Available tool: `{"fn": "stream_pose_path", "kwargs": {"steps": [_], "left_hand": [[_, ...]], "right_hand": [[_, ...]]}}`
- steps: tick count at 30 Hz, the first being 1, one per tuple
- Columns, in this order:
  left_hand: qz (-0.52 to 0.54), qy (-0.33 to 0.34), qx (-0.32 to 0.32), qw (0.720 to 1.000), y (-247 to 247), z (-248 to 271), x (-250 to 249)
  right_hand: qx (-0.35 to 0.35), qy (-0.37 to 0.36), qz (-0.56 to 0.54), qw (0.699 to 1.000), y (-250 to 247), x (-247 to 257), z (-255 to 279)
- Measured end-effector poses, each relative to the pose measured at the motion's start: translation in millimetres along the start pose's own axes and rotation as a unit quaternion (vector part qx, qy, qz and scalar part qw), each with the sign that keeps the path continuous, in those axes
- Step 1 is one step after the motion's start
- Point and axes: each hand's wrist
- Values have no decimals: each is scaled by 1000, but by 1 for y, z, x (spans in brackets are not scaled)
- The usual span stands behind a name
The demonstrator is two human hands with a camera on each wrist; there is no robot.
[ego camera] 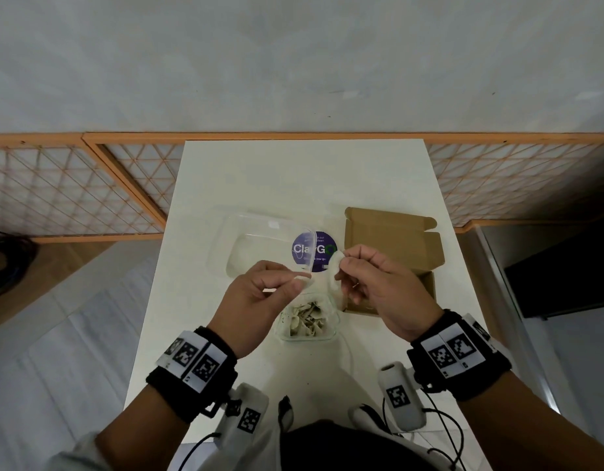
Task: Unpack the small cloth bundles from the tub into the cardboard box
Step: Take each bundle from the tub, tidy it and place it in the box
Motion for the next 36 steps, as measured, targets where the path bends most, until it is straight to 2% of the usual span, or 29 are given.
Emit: {"fn": "stream_pose_path", "kwargs": {"steps": [3,7,10,17,21,25,30,33,36], "left_hand": [[-60,26,-14,998,1,2,6],[-13,16,-77,997,1,-2,2],[42,10,-102,994,3,-9,-7],[61,25,-81,995,12,-15,-18],[37,45,-80,995,15,-14,-19],[20,44,-79,996,17,-12,-17],[63,30,-93,993,18,-8,-21],[127,16,-67,990,20,-6,-28],[115,15,-51,992,20,-6,-27]], "right_hand": [[-16,-2,10,1000,-2,4,2],[-30,17,15,999,-5,4,6],[-9,37,8,999,-3,4,8],[54,63,-44,996,11,8,7],[73,73,-78,992,15,10,6],[80,92,-113,986,20,10,4],[70,101,-134,983,23,6,1],[72,101,-145,982,22,5,0],[80,98,-141,982,21,3,0]]}}
Point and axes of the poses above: each hand's wrist, its own z-axis away from the middle knuckle, its own y-axis out of the palm, x = y × z, and after that the axes turned 12 degrees about y, right-handed
